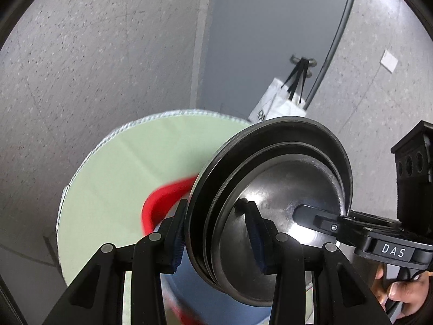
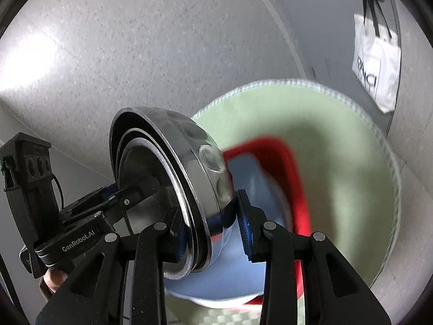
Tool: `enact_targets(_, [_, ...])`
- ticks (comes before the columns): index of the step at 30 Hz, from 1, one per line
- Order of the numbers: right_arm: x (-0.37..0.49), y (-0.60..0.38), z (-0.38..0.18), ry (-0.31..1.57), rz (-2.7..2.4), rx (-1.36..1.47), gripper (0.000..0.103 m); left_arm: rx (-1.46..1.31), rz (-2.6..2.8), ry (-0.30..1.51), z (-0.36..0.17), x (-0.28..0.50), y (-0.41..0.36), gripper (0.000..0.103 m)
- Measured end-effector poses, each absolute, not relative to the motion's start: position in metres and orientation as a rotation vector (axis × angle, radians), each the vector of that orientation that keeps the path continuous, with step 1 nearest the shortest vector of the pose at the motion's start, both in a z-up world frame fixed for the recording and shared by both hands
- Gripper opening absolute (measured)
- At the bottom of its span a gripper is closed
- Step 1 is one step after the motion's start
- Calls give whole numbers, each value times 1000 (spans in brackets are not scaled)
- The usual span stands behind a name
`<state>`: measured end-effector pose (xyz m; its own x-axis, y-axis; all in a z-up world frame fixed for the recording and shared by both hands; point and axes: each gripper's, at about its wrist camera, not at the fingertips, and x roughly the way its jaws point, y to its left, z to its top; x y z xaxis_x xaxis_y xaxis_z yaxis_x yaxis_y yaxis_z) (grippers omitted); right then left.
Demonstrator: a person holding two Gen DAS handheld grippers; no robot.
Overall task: Organize plates and bowls
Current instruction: 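Lower the steel bowl stack onto the blue plate in the red basin, open right gripper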
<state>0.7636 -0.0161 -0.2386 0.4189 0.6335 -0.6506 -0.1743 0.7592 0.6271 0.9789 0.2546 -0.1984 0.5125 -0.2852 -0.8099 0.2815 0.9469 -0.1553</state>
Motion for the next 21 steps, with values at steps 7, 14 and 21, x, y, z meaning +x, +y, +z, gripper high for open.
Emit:
enact_targets(7, [740, -1, -270, 1103, 500, 501, 32, -7, -347, 1066, -221, 977, 253, 37])
enact_targets(14, [741, 5, -292, 1155, 446, 435, 34, -42, -347, 1123, -239, 993, 245, 37])
enact_targets(21, [744, 13, -287, 1128, 393, 364, 40, -47, -340, 1132, -254, 1009, 243, 37])
